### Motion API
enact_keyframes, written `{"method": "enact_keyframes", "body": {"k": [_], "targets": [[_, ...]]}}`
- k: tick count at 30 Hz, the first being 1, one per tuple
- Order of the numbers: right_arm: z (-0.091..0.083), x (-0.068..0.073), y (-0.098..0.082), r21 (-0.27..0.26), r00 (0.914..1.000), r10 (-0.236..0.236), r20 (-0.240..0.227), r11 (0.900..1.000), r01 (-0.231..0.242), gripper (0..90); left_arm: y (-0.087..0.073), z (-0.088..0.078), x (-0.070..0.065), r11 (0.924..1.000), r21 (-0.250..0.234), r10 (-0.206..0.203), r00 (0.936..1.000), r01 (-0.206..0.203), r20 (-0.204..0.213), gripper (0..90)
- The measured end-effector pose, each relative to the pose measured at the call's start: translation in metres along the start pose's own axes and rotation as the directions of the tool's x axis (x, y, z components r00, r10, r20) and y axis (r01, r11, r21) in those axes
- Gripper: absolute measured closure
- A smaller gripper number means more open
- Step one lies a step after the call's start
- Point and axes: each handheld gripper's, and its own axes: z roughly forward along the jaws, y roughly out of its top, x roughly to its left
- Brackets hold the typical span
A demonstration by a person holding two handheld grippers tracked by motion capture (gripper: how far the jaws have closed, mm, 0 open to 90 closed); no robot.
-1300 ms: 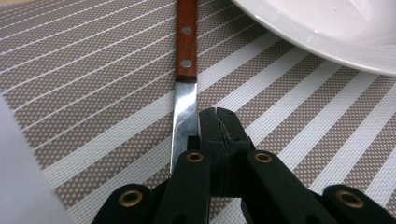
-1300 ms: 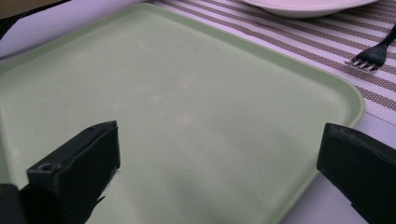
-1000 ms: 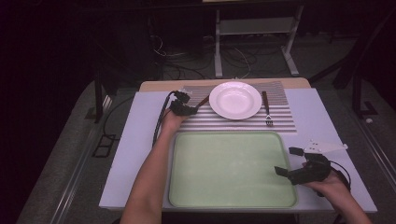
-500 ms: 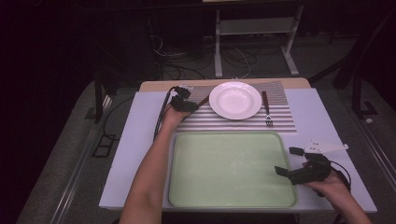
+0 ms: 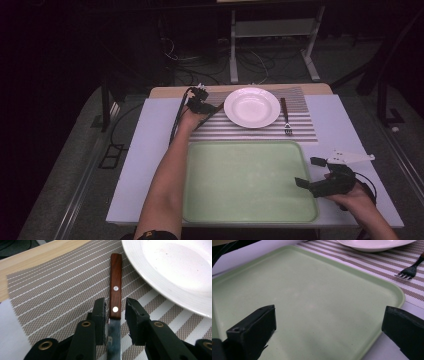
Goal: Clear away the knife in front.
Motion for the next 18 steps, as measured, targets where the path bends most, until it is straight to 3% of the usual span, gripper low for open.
{"method": "enact_keyframes", "body": {"k": [9,18], "targets": [[-0.001,-0.001,0.0,-0.004,1.0,0.004,-0.003,1.0,-0.004,0.0,-0.001,0.013,-0.002,0.9998,0.018,-0.008,0.9999,0.008,-0.01,71.9],[0.0,-0.001,0.0,-0.004,1.0,0.004,-0.003,1.0,-0.004,0.0,-0.002,0.014,-0.002,0.9998,0.019,0.007,0.9997,-0.007,-0.023,76.1]]}}
